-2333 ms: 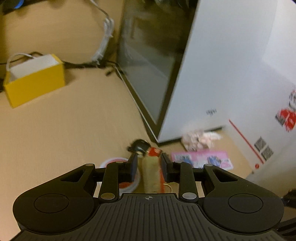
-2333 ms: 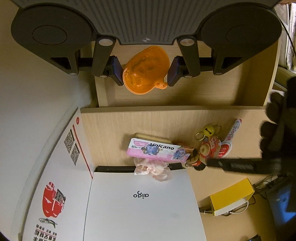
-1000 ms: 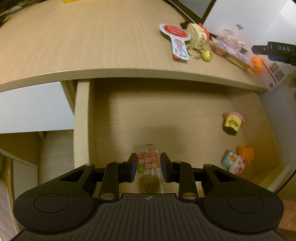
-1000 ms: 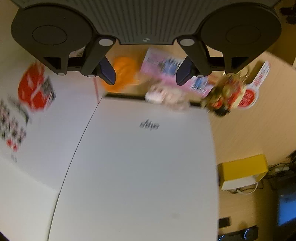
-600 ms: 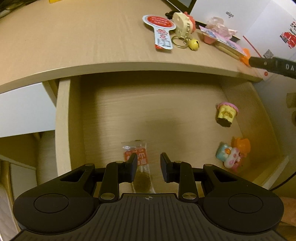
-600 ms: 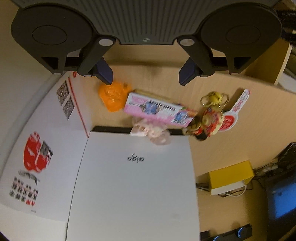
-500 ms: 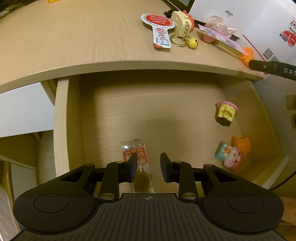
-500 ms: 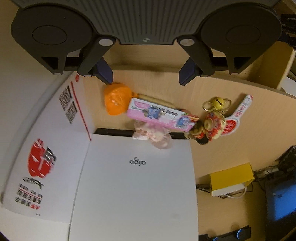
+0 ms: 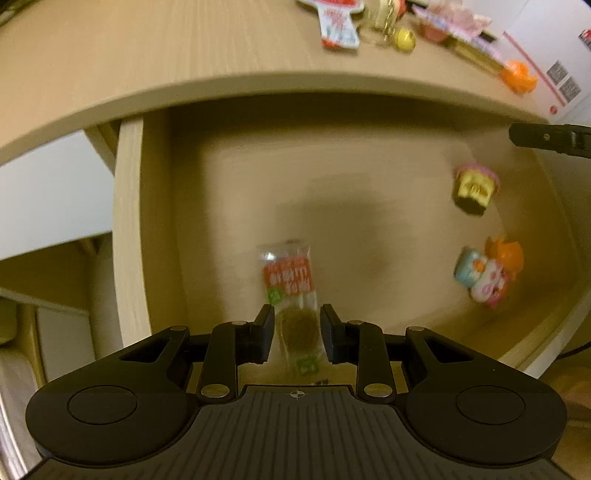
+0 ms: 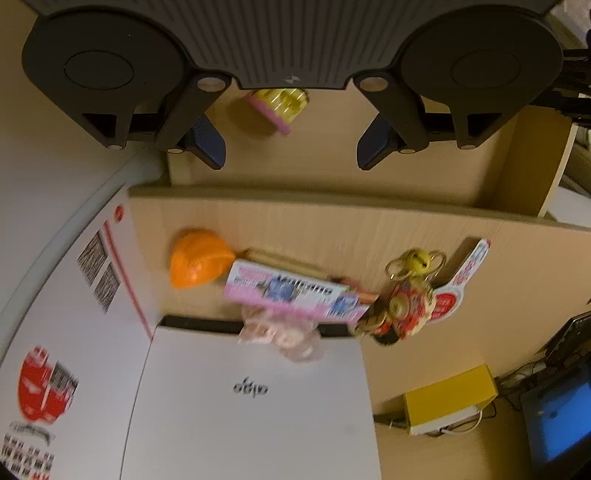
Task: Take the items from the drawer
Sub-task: 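Grasp the second orange shell in the drawer with the right tool while the left holds the snack bar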
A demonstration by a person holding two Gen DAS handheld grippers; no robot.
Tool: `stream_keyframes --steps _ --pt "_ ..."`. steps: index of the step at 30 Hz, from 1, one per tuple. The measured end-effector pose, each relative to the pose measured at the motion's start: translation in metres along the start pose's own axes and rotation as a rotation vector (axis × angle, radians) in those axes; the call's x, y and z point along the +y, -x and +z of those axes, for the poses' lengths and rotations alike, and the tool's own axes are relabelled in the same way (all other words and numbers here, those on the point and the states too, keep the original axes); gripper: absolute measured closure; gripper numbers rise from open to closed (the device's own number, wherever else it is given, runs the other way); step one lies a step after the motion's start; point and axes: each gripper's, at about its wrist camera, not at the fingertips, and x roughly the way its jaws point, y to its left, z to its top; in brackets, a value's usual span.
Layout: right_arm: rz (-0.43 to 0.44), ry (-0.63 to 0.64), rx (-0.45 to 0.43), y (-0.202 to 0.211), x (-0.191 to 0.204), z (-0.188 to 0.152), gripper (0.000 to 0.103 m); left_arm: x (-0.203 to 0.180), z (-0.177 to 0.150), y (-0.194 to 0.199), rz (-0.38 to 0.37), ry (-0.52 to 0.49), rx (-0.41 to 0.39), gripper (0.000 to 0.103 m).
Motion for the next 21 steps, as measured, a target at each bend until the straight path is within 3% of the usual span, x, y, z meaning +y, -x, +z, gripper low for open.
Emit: stream_keyframes --steps 8,21 --pt "0.022 0.008 0.077 -0.006 0.001 -0.012 0.024 -0.006 0.005 -0.023 0.023 -0.003 0.104 0.073" --pt "-0.007 -0.047 0.074 -0.001 -0.016 -0.013 0.024 -0.019 0.011 -0.043 0.017 -0.019 0.153 0.073"
